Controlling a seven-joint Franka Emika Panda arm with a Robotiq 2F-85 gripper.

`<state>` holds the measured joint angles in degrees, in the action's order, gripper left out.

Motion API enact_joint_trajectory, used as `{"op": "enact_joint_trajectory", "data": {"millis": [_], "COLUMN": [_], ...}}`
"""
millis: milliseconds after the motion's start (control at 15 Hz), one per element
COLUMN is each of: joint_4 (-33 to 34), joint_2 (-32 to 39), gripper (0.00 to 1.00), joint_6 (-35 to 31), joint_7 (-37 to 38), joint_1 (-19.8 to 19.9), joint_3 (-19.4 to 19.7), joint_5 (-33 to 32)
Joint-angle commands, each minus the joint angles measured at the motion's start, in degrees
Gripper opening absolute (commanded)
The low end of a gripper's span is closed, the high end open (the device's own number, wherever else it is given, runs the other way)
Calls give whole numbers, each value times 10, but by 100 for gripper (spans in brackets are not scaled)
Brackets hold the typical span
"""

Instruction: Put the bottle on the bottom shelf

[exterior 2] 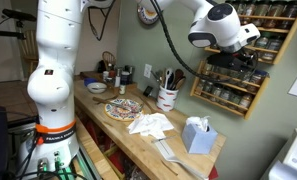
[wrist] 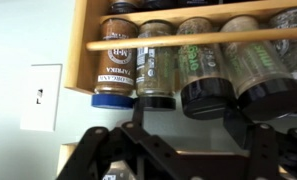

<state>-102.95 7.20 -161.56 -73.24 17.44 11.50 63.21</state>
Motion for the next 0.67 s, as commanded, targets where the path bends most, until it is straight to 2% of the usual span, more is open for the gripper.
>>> {"op": "enact_joint_trajectory", "data": {"millis": [0,333,600], "joint_4": [-47,-64,-88], "joint_2": [-25,-29,-42], "gripper": [100,100,100], "joint_6": [26,33,61], "joint_7": [52,101,197], "joint_1": [-3,-4,-3], "joint_3": [10,14,33], "joint_5": [-61,-115,-250]}}
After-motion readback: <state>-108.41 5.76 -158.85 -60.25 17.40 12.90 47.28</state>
